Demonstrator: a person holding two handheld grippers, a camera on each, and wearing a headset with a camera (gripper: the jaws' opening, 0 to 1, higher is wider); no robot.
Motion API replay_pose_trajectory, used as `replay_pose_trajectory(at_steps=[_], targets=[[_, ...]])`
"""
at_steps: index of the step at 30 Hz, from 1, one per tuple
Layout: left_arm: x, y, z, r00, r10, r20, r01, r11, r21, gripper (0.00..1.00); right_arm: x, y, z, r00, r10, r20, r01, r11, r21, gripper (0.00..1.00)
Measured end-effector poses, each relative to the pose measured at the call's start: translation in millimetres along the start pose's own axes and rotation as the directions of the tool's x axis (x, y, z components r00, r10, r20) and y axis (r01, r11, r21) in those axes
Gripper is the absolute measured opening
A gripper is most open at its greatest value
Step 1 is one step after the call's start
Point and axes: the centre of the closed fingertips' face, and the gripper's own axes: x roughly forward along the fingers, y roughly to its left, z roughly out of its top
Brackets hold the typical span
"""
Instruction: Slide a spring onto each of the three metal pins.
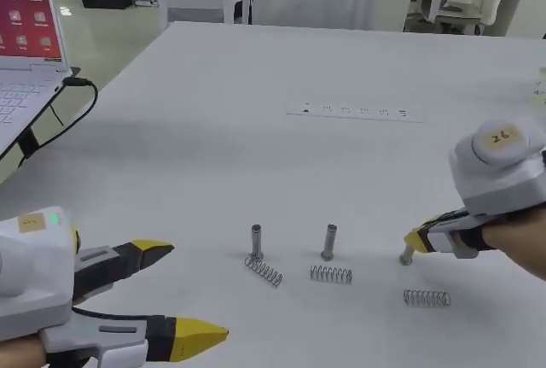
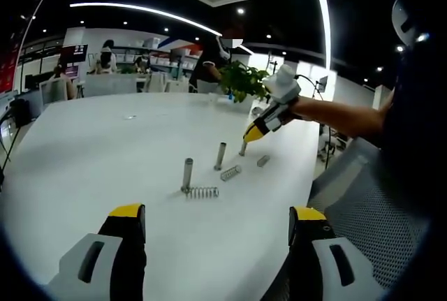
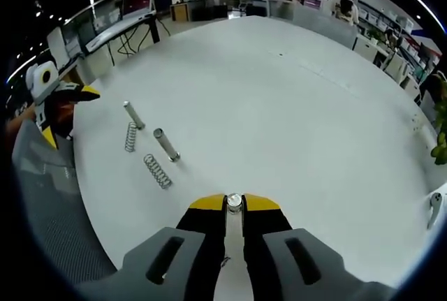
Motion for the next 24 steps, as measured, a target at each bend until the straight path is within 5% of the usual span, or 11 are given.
replay_pose_trajectory(at_steps=[24], targets=[[-0.5,0.4,-0.4,1.0,0.0,-0.003,0.0,1.0,-0.002,0.8,-1.4,2.1,-1.8,1.0,0.008,0.002,-0.008,1.0,-0.029,0.11]])
